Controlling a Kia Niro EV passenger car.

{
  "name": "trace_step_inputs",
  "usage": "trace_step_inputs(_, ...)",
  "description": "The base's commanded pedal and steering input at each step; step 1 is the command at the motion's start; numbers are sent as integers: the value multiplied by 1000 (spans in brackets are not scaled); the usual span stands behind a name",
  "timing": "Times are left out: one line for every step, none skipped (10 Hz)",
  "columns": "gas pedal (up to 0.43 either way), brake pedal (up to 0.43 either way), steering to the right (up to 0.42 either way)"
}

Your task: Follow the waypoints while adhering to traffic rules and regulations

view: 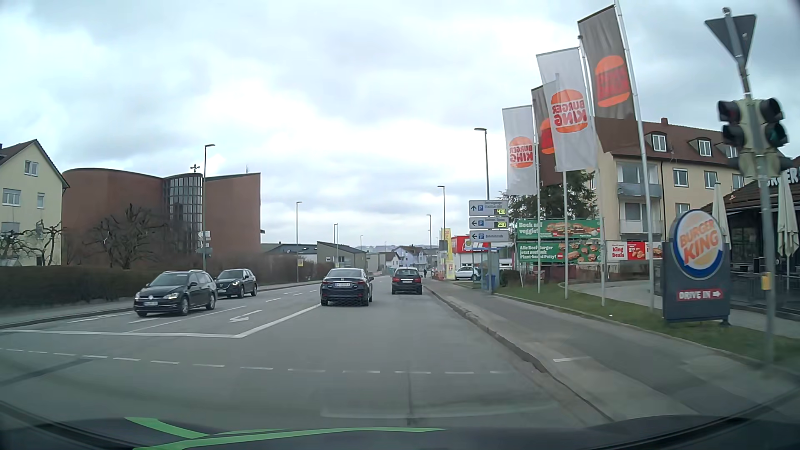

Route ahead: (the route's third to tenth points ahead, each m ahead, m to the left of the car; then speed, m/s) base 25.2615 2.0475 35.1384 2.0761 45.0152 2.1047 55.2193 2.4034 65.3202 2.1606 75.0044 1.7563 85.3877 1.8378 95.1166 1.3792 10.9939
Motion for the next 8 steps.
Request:
trace_step_inputs(118, 0, -14)
trace_step_inputs(118, 0, -14)
trace_step_inputs(118, 0, -14)
trace_step_inputs(118, 0, -14)
trace_step_inputs(118, 0, -13)
trace_step_inputs(118, 0, -12)
trace_step_inputs(118, 0, -12)
trace_step_inputs(118, 0, -12)
